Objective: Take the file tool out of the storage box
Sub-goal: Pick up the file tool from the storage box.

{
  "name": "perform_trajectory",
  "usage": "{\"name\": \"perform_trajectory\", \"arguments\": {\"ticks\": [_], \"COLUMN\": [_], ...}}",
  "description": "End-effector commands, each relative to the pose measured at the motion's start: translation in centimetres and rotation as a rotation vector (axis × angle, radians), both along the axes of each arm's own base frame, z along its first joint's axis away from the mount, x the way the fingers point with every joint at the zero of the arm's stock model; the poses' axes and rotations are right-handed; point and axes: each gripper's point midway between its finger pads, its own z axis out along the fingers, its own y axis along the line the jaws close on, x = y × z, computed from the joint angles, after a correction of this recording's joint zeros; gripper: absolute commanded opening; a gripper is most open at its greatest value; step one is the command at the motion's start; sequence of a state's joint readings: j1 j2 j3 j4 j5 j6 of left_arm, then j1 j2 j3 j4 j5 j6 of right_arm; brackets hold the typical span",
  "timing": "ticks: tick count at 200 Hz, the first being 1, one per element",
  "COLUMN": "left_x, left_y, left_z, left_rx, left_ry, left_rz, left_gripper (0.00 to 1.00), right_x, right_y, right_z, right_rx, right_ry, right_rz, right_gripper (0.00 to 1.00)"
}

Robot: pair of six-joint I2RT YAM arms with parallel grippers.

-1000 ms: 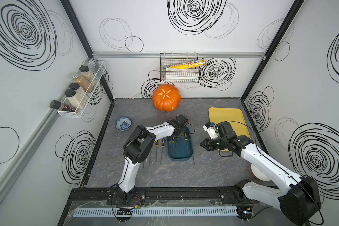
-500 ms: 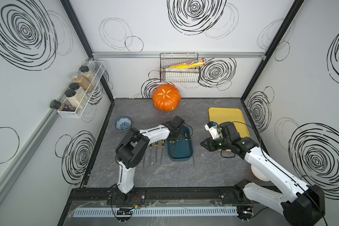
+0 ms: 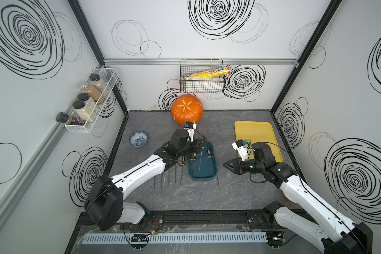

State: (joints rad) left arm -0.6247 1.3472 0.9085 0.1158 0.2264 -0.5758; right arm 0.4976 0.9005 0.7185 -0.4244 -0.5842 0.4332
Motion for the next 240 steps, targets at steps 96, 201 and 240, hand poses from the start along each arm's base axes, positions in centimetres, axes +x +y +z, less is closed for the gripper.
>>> {"name": "perform_trajectory", "arguments": {"ticks": [96,201,240], "left_x": [-5.3,-6.7,-6.0], "left_y": [-2.3,-4.6,-3.4], "left_z": [4.5,3.9,3.6], "left_rx": [-0.195,-0.143,-0.144], "left_ry": [-0.071,-0.070,-0.059], "left_rz": [-0.212,-0.236,-0.161], "left_gripper": [0.00,0.01,0.01], "right_x": [-3.1,-2.9,-3.6], "right_y": [2.8,6.9,5.7], "right_z": [1.5,-0.4,1.8], "right_rx": [0.240,0.097,0.171], "right_ry": [0.029,0.027,-0.040], "right_rz": [0.052,0.207,0.161], "right_gripper": [0.45,0.51,0.52]}}
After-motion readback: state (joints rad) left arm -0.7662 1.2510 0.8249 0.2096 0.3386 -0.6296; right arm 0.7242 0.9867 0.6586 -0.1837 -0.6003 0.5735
